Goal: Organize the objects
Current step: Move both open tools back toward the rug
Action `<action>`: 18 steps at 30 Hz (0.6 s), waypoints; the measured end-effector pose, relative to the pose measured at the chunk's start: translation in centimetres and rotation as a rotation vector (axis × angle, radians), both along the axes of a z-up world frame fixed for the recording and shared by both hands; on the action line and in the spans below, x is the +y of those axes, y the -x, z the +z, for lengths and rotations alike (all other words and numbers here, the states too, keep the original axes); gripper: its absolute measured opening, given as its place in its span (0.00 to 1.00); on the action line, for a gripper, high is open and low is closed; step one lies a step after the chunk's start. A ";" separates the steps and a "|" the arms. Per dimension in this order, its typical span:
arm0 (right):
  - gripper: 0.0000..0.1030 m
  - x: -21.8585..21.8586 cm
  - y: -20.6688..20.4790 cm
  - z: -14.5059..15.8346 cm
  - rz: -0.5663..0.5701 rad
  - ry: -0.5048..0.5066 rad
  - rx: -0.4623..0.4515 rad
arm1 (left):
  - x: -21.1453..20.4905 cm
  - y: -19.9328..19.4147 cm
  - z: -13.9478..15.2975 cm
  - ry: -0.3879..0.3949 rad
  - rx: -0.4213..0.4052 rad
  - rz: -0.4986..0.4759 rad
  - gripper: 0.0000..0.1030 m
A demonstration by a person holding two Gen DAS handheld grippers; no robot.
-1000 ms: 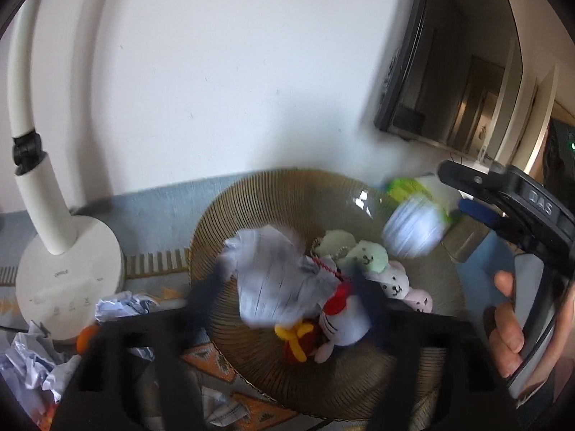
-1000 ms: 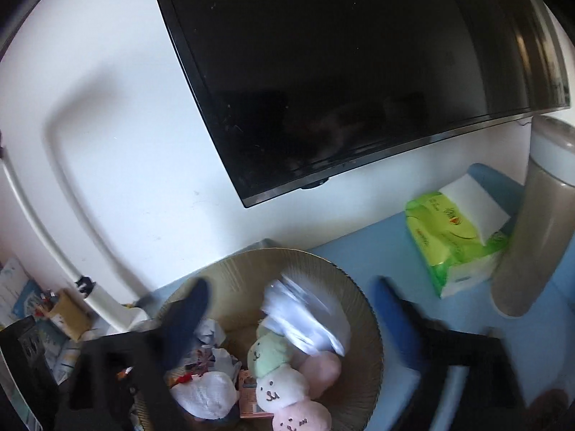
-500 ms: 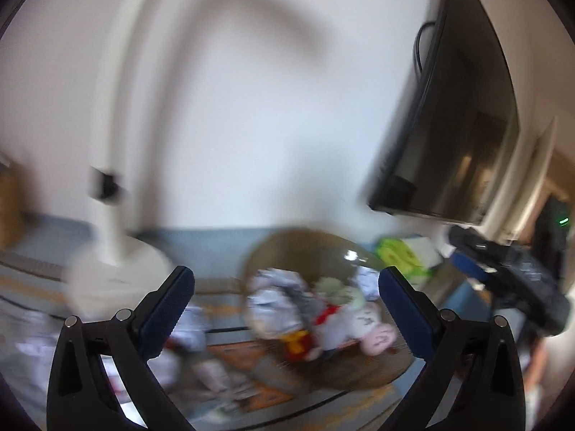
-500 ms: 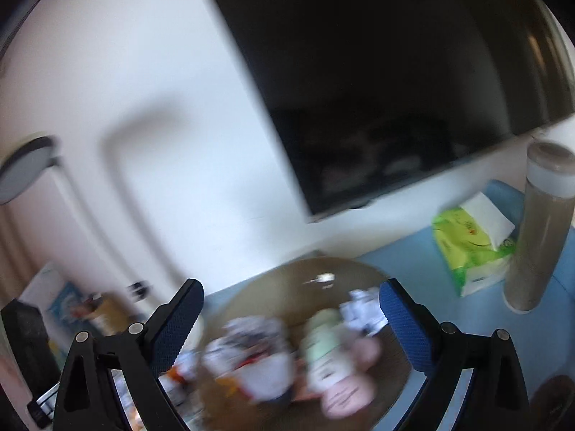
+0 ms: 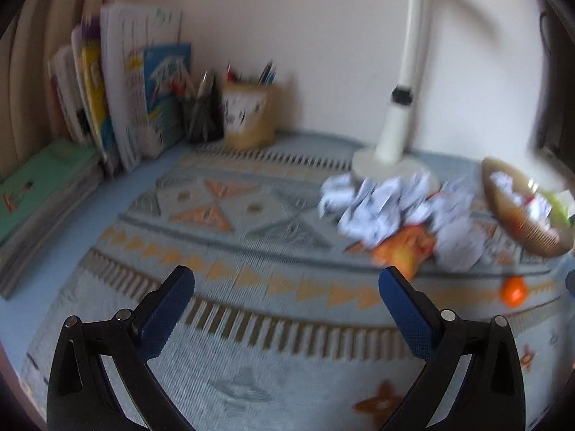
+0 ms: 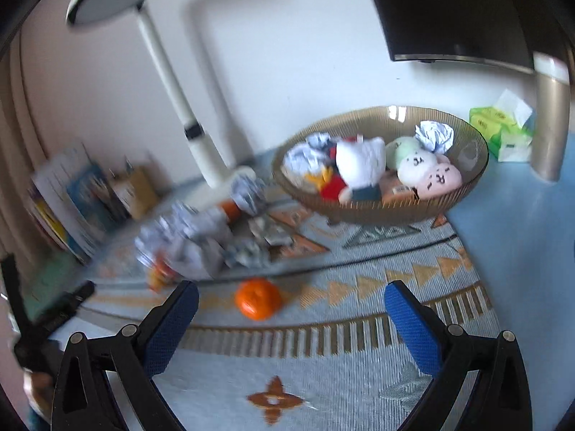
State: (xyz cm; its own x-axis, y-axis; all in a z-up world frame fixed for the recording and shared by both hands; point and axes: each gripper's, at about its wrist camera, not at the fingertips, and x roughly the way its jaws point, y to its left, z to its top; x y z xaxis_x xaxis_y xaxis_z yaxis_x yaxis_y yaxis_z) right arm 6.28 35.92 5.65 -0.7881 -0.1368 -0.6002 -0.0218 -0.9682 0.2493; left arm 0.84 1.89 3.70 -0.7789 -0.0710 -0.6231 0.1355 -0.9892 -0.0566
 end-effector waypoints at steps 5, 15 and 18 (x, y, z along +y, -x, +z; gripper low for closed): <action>1.00 -1.2 0.5 -1.2 -0.019 -0.080 -0.008 | -0.1 -0.5 -0.4 -0.022 0.033 -0.017 0.99; 1.00 -2.3 1.8 -1.4 0.077 -0.085 -0.096 | -0.7 0.4 0.2 -0.171 -0.057 -0.205 0.99; 1.00 -4.6 2.9 -0.3 0.181 -0.082 -0.128 | -2.6 3.3 1.1 -0.389 -0.143 -0.289 0.99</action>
State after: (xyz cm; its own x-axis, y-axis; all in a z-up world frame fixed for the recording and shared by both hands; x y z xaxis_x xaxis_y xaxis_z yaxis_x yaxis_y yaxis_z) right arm 3.33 31.35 5.30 -0.6721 -0.2157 -0.7083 0.1281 -0.9761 0.1758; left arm -2.50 -0.71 4.81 -0.6369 0.3942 -0.6626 -0.1078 -0.8965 -0.4297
